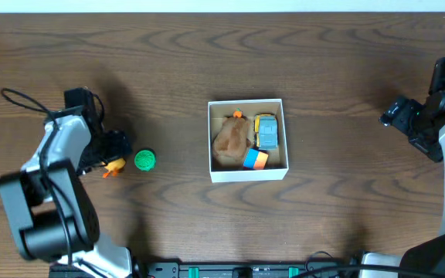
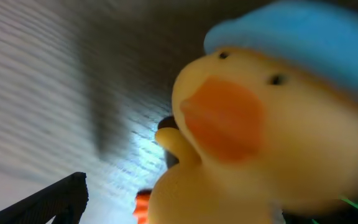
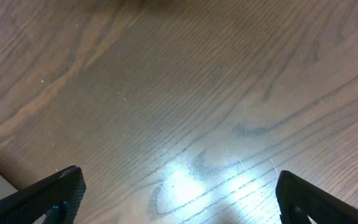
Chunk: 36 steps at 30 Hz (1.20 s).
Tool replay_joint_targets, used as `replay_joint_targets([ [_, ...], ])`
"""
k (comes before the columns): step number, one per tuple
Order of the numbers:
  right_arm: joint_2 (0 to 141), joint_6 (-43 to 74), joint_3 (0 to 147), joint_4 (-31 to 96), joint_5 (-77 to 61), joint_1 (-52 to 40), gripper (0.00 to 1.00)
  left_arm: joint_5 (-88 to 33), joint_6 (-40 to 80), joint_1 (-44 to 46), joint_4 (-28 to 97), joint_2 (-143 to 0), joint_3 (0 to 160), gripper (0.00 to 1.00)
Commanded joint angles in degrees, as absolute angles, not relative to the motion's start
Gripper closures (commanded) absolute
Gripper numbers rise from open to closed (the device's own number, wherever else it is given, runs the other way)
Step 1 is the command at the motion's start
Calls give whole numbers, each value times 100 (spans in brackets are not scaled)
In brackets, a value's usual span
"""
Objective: Pack container
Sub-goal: 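Move the left gripper to the yellow duck and grasp it, then carry the duck with the left gripper and release it into the box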
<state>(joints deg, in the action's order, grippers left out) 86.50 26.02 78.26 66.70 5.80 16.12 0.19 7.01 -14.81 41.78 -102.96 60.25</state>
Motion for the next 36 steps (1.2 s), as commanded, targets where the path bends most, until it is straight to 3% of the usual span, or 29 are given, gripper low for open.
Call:
replay_joint_targets([
  [1, 8589, 2497, 7819, 6685, 574, 1605, 1, -104, 587, -1498, 4219, -10422, 6018, 0],
  [5, 8589, 2497, 7819, 6685, 574, 1605, 1, -106, 589, -1498, 4233, -10392, 6018, 7],
  [11, 8591, 2495, 7819, 6689, 574, 1605, 1, -106, 589, -1498, 4320, -10392, 6020, 38],
  [16, 8591, 2456, 7819, 6689, 574, 1605, 1, -104, 696, -1498, 4322, -10272, 6055, 45],
  [19, 8591, 2456, 7819, 6689, 574, 1605, 1, -102, 781, -1492, 4410, -9955, 6228, 54],
  [26, 8591, 2456, 7819, 6685, 574, 1605, 1, -102, 777, -1142, 4735, -8602, 6879, 85],
  [36, 8591, 2458, 7819, 6683, 572, 1605, 1, -102, 585, 923, 4694, -6801, 7059, 88],
])
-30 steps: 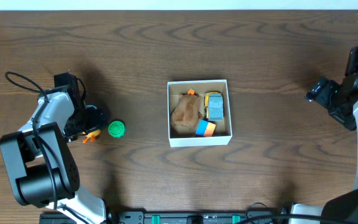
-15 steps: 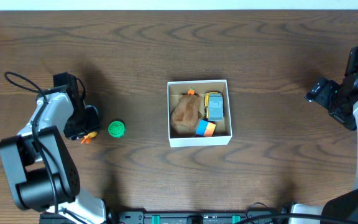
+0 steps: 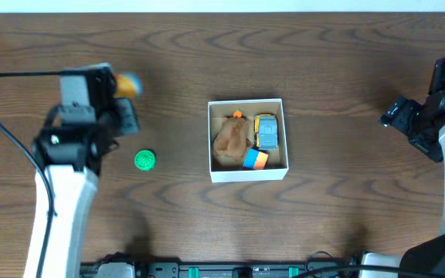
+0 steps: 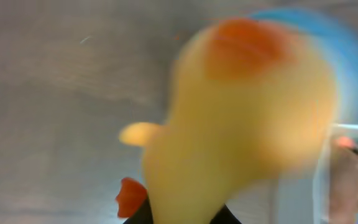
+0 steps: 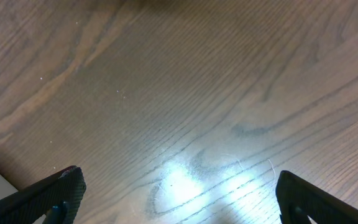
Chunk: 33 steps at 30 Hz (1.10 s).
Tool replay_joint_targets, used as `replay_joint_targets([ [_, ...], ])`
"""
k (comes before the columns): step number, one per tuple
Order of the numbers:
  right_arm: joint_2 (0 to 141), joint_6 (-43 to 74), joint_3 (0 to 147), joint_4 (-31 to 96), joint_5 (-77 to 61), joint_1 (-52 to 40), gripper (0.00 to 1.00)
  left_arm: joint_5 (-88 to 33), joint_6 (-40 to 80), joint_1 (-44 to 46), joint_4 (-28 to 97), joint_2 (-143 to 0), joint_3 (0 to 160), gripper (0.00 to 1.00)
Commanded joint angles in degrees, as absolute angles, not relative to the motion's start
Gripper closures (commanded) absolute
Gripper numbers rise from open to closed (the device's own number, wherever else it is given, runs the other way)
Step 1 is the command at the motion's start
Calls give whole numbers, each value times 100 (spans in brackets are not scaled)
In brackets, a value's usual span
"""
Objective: Pack container
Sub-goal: 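Carry the duck with the left gripper and release it into the box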
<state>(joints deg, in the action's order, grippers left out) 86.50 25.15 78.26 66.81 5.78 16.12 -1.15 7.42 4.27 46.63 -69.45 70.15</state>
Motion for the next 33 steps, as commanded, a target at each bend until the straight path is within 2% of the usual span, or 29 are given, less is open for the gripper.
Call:
replay_joint_targets([
  [1, 8591, 2458, 7819, 6685, 572, 1605, 1, -104, 504, 1199, 4694, -6757, 7059, 88],
  [6, 8591, 2458, 7819, 6687, 572, 1605, 1, -102, 32, 2408, 4635, -6884, 7057, 90],
  [12, 8591, 2456, 7819, 6689, 572, 1605, 1, -102, -451, 3428, 4469, -7454, 7052, 93],
  [19, 8591, 2456, 7819, 6689, 572, 1605, 1, -102, -447, 3986, 4429, -8346, 7052, 92],
  [21, 8591, 2456, 7819, 6689, 572, 1605, 1, -102, -449, 4064, 4447, -8584, 7052, 83],
  [28, 8591, 2456, 7819, 6689, 572, 1605, 1, -104, -447, 4123, 4445, -9118, 7052, 83],
  [29, 8591, 2456, 7819, 6689, 572, 1605, 1, -102, -447, 4123, 4445, -9153, 7050, 77],
  [31, 8591, 2456, 7819, 6689, 572, 1605, 1, -102, -447, 4123, 4442, -9185, 7052, 54],
  [33, 8591, 2456, 7819, 6689, 572, 1605, 1, -102, -447, 4123, 4440, -9185, 7052, 45],
])
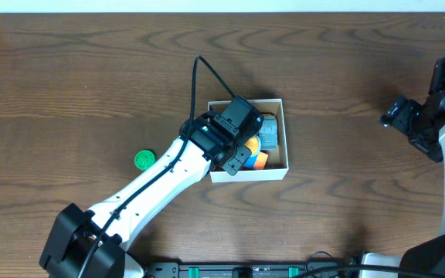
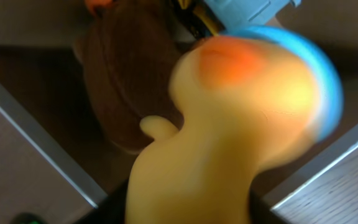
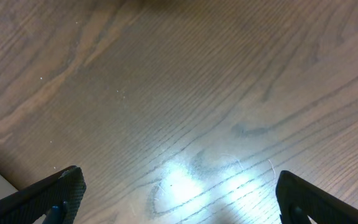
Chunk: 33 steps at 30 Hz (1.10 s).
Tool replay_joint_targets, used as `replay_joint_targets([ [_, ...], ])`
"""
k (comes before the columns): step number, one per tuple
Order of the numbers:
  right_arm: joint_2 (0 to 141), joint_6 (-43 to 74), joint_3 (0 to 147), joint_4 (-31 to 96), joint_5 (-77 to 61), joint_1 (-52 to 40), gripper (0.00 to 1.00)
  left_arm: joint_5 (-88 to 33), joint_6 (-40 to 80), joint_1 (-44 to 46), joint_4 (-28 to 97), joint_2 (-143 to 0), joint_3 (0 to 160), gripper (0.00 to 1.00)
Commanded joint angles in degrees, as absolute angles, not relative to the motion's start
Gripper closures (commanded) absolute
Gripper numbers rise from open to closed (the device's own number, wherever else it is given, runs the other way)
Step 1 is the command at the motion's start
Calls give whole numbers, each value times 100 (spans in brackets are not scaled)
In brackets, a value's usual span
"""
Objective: Pack container
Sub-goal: 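Carry the duck with the left gripper and release it into the box, then lower the left gripper onto the green round toy and grasp it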
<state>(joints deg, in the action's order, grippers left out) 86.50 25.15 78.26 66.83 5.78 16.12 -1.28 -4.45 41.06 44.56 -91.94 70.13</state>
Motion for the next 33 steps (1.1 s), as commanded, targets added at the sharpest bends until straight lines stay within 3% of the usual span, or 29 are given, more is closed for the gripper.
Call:
replay_joint_targets([
  [1, 8591, 2456, 7819, 6689, 572, 1605, 1, -102, -447, 4123, 4440, -9185, 7052, 39],
  [3, 8591, 2456, 7819, 6689, 574, 1605, 1, -102, -447, 4123, 4442, -9185, 7052, 31],
  [6, 8591, 2456, 7819, 6692, 572, 1605, 1, -102, -447, 4123, 4445, -9183, 7052, 27],
  [15, 8591, 2412, 7819, 6707, 574, 1605, 1, 64, -449, 4117, 4473, -9070, 7054, 30],
  [20, 8591, 2412, 7819, 6702, 574, 1605, 1, 1463, -357, 4040, 4670, -8466, 7054, 29],
  [24, 8591, 2412, 7819, 6692, 572, 1605, 1, 1638, 130, 3354, 4794, -7544, 7054, 10],
  [27, 8591, 2412, 7819, 6687, 572, 1605, 1, 1514, 659, 2541, 4794, -7065, 7052, 1],
  [33, 8591, 2412, 7819, 6689, 550, 1605, 1, 792, 1533, 991, 5061, -7190, 6917, 0],
])
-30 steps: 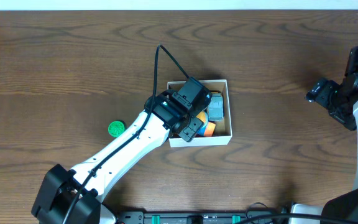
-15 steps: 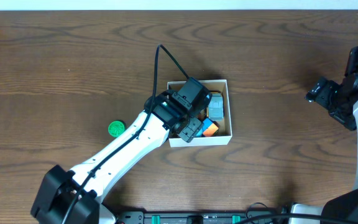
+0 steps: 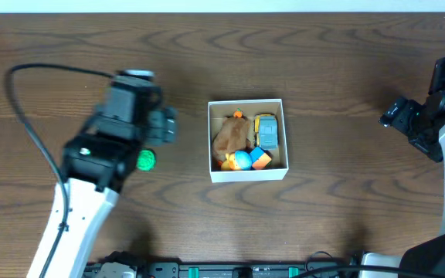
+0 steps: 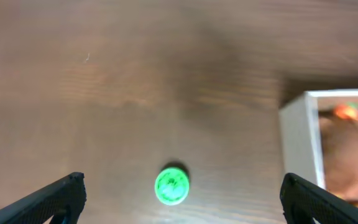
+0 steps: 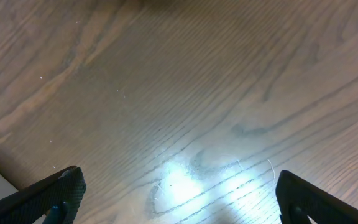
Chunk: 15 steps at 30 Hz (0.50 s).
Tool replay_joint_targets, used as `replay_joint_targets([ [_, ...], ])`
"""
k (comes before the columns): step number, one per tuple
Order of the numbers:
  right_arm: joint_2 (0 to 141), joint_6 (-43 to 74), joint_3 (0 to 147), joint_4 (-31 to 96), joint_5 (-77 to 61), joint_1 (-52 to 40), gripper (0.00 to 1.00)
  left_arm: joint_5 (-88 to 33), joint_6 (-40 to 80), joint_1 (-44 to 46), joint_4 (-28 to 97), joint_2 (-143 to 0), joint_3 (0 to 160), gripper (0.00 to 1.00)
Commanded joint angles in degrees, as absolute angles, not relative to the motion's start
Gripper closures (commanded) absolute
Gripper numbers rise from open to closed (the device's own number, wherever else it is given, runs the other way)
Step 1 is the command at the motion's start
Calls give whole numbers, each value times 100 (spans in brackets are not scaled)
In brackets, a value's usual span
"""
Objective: Pack container
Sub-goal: 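Lower the left gripper onto the green round toy and grasp it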
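Note:
The white box (image 3: 248, 174) stands mid-table and holds a brown plush toy (image 3: 232, 134), a blue-and-yellow toy car (image 3: 266, 130), an orange-and-blue block (image 3: 259, 159) and the yellow duck with a blue cap (image 3: 239, 160). A green ball (image 3: 145, 160) lies on the table left of the box. My left gripper (image 4: 179, 196) hovers open above the green ball (image 4: 171, 185), empty, with the box's left wall (image 4: 298, 149) at the right of its view. My right gripper (image 5: 178, 198) is open over bare wood far to the right.
Dark wooden table (image 3: 346, 216). The left arm's black cable (image 3: 49, 71) loops over the table's left part. The right arm (image 3: 427, 123) sits near the right edge. A white strip runs along the far edge.
My left gripper was shut on the duck inside the box. Now the duck lies in the box's front, and the gripper is open and empty, back left over the green ball.
My left gripper was shut on the duck at the table's left, beside the green ball. Then it held the duck raised, farther back. Then it had the duck down in the box. Now the duck rests there and the gripper is open. The right arm stayed still.

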<state>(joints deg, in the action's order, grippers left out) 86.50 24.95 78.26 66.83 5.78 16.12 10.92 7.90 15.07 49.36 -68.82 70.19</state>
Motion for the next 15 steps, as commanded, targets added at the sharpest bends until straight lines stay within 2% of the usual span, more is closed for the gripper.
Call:
replay_joint_targets([
  [1, 8591, 2412, 7819, 6689, 550, 1605, 1, 773, 1699, 792, 5094, -7321, 6838, 2],
  [6, 8591, 2412, 7819, 6689, 550, 1605, 1, -119, 1791, 211, 5100, -8208, 6681, 2],
  [15, 8591, 2410, 7819, 6689, 552, 1605, 1, -458, 1835, 67, 5098, -9850, 6681, 2],
])
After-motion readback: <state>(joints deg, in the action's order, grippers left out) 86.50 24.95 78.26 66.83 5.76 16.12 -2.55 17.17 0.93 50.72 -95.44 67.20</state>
